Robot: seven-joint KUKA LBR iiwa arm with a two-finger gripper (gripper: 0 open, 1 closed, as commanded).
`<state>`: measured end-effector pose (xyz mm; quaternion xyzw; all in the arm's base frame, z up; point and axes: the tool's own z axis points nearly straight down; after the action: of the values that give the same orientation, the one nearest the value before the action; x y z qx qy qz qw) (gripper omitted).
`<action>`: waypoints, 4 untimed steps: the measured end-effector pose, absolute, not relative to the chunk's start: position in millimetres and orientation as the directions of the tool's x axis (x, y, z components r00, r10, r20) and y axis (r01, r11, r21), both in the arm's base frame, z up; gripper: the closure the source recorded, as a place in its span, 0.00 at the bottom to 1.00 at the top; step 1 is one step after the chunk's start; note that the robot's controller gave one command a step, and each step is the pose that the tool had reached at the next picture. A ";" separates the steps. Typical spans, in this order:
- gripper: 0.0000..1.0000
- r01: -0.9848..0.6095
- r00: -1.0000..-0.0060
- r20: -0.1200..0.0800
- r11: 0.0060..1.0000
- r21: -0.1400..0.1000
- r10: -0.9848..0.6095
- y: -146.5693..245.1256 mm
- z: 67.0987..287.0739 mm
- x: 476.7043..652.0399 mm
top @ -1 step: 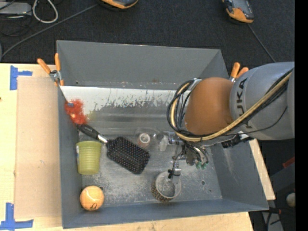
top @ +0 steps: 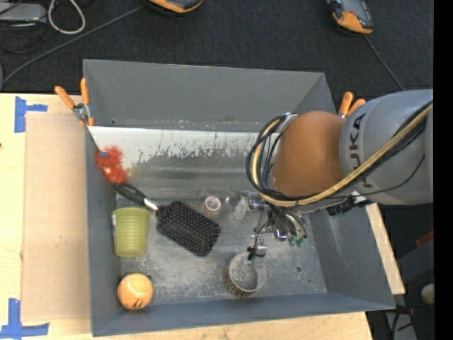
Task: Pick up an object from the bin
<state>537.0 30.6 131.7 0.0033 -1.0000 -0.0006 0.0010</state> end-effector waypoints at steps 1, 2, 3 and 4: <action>0.00 -0.197 -0.980 -0.003 0.980 -0.001 -0.197 58.0 102.3 504.2; 0.00 -0.327 -0.945 0.007 0.945 0.002 -0.327 79.8 82.9 499.0; 0.00 -0.491 -0.871 -0.007 0.871 -0.001 -0.491 117.7 76.3 485.2; 0.00 -0.471 -0.882 -0.019 0.882 -0.002 -0.471 122.2 76.7 483.5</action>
Offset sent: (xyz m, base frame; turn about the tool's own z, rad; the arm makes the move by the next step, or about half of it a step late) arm -0.0104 0.0592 -0.0516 -0.3005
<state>483.5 122.2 76.7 0.2426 -0.9701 -0.0014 -0.0094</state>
